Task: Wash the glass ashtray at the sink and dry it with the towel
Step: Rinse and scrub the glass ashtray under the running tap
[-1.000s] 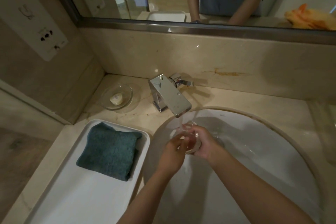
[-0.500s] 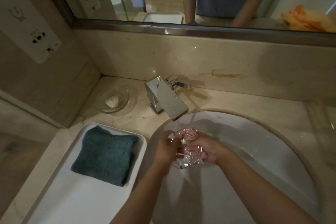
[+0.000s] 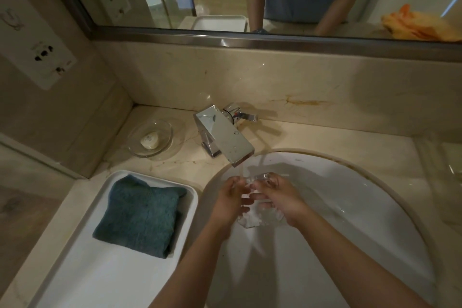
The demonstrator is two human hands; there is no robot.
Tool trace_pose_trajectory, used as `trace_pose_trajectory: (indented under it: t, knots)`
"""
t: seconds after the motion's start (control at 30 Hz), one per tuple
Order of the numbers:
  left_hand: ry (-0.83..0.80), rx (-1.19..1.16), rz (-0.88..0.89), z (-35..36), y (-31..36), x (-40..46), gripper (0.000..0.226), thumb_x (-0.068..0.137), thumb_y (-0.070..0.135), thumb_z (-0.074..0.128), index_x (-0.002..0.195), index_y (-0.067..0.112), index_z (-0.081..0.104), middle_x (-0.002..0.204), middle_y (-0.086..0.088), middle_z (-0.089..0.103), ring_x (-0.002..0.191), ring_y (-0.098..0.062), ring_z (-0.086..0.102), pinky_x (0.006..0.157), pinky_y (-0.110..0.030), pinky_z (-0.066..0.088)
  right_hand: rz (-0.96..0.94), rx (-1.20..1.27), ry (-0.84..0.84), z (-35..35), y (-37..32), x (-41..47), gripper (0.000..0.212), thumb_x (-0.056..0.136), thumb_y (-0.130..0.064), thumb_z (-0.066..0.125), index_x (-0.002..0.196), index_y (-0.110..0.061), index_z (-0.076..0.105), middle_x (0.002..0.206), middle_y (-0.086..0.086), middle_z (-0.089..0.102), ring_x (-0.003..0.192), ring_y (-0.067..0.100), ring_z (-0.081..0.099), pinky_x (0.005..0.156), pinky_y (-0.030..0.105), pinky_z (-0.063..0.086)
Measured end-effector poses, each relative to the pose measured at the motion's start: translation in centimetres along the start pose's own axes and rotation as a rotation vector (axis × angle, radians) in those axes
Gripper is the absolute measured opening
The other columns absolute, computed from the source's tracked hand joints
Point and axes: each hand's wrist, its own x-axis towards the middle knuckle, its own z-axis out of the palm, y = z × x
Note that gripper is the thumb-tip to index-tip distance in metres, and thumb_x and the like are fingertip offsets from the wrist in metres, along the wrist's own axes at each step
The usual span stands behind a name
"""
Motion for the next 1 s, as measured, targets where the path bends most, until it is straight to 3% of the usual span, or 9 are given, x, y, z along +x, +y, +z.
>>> trace_pose_trajectory:
  t: [0.13,0.27,0.43,0.53,0.63,0.73,0.87,0.93,1.0]
  knots:
    - [-0.024,-0.008,0.042,-0.6,-1.2,-0.1,0.023,0.093,0.018,0.05,0.112,0.006,0.058,0.1,-0.009,0.069,0.083,-0.017,0.067,0.07,-0.022,0.052,0.005,0.139,0.043,0.5,-0.5,0.1,0.012,0.091,-0.018,0.057,0.101,-0.012,0.055,0.094,0.004,0.07,0.074,0.015,0.071,0.055,0.022,0.052]
    - [-0.087,-0.15,-0.076,-1.0,-1.5,0.0,0.03,0.088,0.011,0.054,0.118,0.004,0.056,0.117,-0.024,0.062,0.096,-0.034,0.062,0.081,-0.043,0.052,0.002,0.175,0.016,0.4,-0.8,0.0,0.023,0.09,-0.008,0.057,0.111,-0.014,0.049,0.103,0.008,0.067,0.082,0.02,0.07,0.064,0.028,0.056]
    - [-0.095,-0.348,-0.121,-1.1,-1.1,-0.2,0.024,0.091,0.001,0.048,0.109,0.01,0.06,0.111,-0.007,0.067,0.092,-0.021,0.066,0.073,-0.036,0.055,-0.036,0.059,0.02,0.0,-0.5,0.1,0.041,0.088,-0.008,0.059,0.121,-0.026,0.044,0.12,-0.001,0.054,0.105,0.018,0.058,0.074,0.022,0.049]
    - [-0.045,-0.427,-0.128,-1.0,-1.4,-0.3,0.023,0.092,0.005,0.048,0.106,0.016,0.06,0.113,0.001,0.065,0.103,-0.018,0.062,0.077,-0.035,0.049,-0.009,-0.027,-0.008,-0.4,0.2,-0.6,0.052,0.082,-0.008,0.067,0.125,-0.023,0.043,0.116,0.001,0.06,0.096,0.01,0.06,0.068,0.017,0.05]
    - [-0.029,-0.502,-0.133,-1.1,-1.6,0.0,0.022,0.091,0.005,0.05,0.107,0.015,0.062,0.101,0.004,0.071,0.09,-0.013,0.068,0.075,-0.036,0.052,-0.033,-0.043,-0.079,0.3,0.9,-1.6,0.049,0.076,0.0,0.071,0.115,-0.022,0.052,0.096,-0.003,0.068,0.085,0.008,0.064,0.066,0.017,0.052]
    - [-0.072,-0.505,-0.096,-1.1,-1.4,-0.2,0.021,0.093,0.02,0.049,0.11,0.017,0.061,0.107,0.003,0.066,0.094,-0.013,0.065,0.069,-0.032,0.055,-0.071,-0.082,-0.01,1.1,1.0,-1.5,0.04,0.073,0.005,0.07,0.104,-0.015,0.053,0.082,0.001,0.064,0.075,0.014,0.062,0.064,0.022,0.05]
    - [-0.179,-0.508,-0.101,-1.2,-1.2,-0.5,0.054,0.08,0.049,0.044,0.124,0.02,0.051,0.126,-0.006,0.058,0.107,-0.025,0.062,0.075,-0.04,0.057,-0.079,-0.215,0.119,1.1,0.5,-1.2,0.024,0.075,-0.017,0.074,0.066,-0.017,0.052,0.063,0.003,0.058,0.056,0.014,0.053,0.055,0.026,0.044]
    - [-0.218,-0.551,-0.139,-1.1,-1.1,-0.4,0.058,0.076,0.058,0.041,0.123,0.026,0.052,0.122,-0.006,0.062,0.105,-0.028,0.065,0.078,-0.045,0.056,-0.102,-0.246,0.158,1.1,0.3,-1.3,0.022,0.086,-0.029,0.062,0.07,-0.016,0.055,0.064,0.006,0.06,0.052,0.012,0.054,0.055,0.026,0.045]
    - [-0.204,-0.574,-0.154,-1.0,-1.0,-0.3,0.055,0.075,0.061,0.04,0.116,0.028,0.054,0.114,-0.003,0.066,0.099,-0.027,0.067,0.077,-0.047,0.056,-0.083,-0.188,0.155,1.1,0.2,-1.4,0.022,0.094,-0.032,0.047,0.091,-0.014,0.06,0.073,0.007,0.065,0.059,0.014,0.062,0.063,0.028,0.052]
